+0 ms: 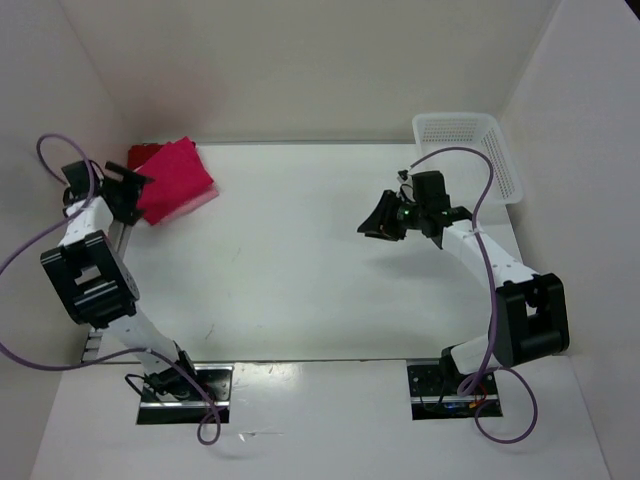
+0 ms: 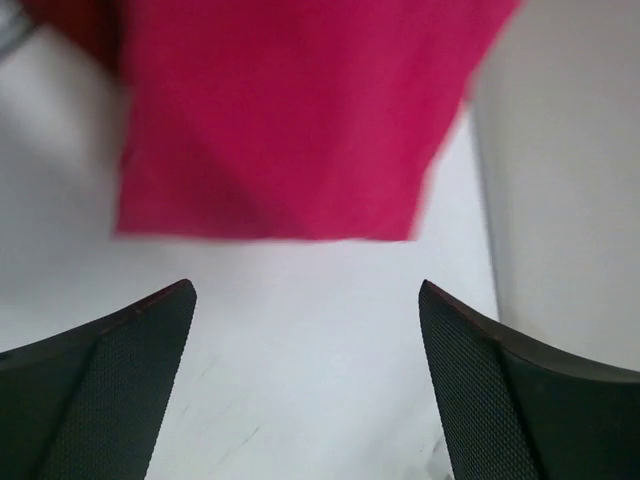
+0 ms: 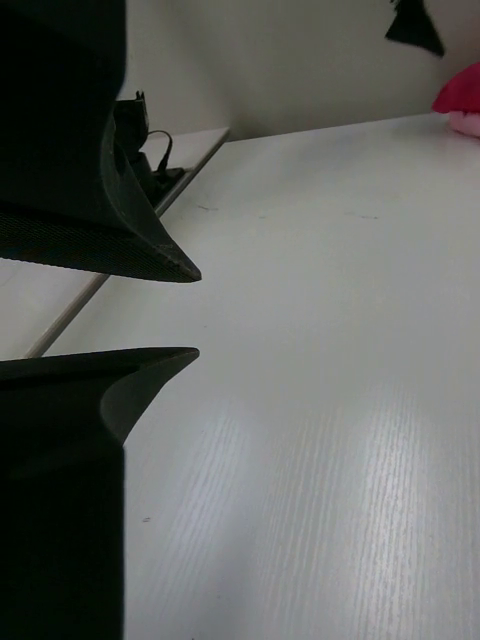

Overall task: Fold and stack the t-shirts
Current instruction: Put the neatly folded tshirt into the corner of the board with the left arm

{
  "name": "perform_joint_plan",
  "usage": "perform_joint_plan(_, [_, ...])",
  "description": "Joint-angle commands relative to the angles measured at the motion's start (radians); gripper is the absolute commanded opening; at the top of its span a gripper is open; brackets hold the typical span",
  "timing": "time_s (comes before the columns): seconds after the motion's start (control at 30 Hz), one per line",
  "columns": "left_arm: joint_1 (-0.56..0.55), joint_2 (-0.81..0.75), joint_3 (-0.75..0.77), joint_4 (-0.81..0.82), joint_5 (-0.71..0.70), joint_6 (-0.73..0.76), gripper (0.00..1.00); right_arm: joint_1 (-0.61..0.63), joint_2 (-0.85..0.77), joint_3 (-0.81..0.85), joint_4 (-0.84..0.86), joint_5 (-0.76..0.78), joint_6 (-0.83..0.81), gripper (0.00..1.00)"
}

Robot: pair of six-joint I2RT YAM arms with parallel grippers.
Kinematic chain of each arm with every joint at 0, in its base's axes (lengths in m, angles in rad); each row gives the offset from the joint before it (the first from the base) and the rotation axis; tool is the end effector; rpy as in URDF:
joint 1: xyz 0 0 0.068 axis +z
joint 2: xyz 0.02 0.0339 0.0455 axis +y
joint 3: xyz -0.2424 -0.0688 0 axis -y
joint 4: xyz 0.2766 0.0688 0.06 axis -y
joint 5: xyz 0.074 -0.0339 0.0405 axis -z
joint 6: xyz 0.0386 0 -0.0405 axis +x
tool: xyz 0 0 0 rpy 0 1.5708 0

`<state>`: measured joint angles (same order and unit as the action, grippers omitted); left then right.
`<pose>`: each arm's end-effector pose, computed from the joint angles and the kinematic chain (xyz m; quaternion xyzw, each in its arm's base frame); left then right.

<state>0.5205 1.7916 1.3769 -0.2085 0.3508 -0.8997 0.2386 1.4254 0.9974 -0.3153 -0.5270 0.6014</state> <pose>0.3883 0.2073 0.2291 -0.5108 0.7163 -0.2372 0.4120 0.3262 0.0993 0.2205 0.0565 0.8884 0.3760 0.2572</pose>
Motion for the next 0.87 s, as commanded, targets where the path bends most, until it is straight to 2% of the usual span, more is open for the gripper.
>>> perform_joint_plan(0.0, [-0.04, -0.211, -0.113, 0.041, -0.047, -0.042, 1.0, 0.002, -0.005, -0.032, 0.016, -0.039, -0.031, 0.38])
perform_joint_plan(0.13, [-0.04, -0.329, -0.165, -0.037, -0.148, -0.032, 1.0, 0.002, -0.005, -0.054, 0.025, -0.048, -0.031, 0.41])
perform_joint_plan(0.23, [-0.051, -0.403, -0.235, -0.037, -0.11, 0.004, 1.0, 0.002, -0.005, -0.054, 0.025, -0.048, -0.022, 0.46])
perform_joint_plan(0.33, [-0.117, -0.448, -0.294, -0.063, -0.057, 0.057, 1.0, 0.002, -0.005, -0.054, 0.025, -0.033, -0.011, 0.62])
perform_joint_plan(0.37, [-0.164, -0.457, -0.308, -0.052, -0.012, 0.092, 1.0, 0.013, -0.005, -0.054, 0.025, -0.021, -0.011, 1.0])
perform_joint_plan(0.5, [-0.23, -0.439, -0.34, -0.075, 0.179, 0.13, 1.0, 0.059, -0.025, -0.045, 0.004, 0.047, -0.002, 1.0])
perform_joint_plan(0.57, [-0.24, -0.449, -0.381, -0.06, 0.221, 0.13, 1.0, 0.076, -0.035, -0.045, 0.004, 0.047, -0.002, 1.0])
perform_joint_plan(0.73, [-0.24, -0.474, -0.403, -0.049, 0.264, 0.174, 1.0, 0.128, -0.065, -0.054, 0.004, 0.067, 0.008, 1.0])
perform_joint_plan(0.83, [-0.251, -0.474, -0.388, -0.057, 0.243, 0.186, 1.0, 0.128, -0.086, -0.063, 0.004, 0.067, 0.008, 1.0])
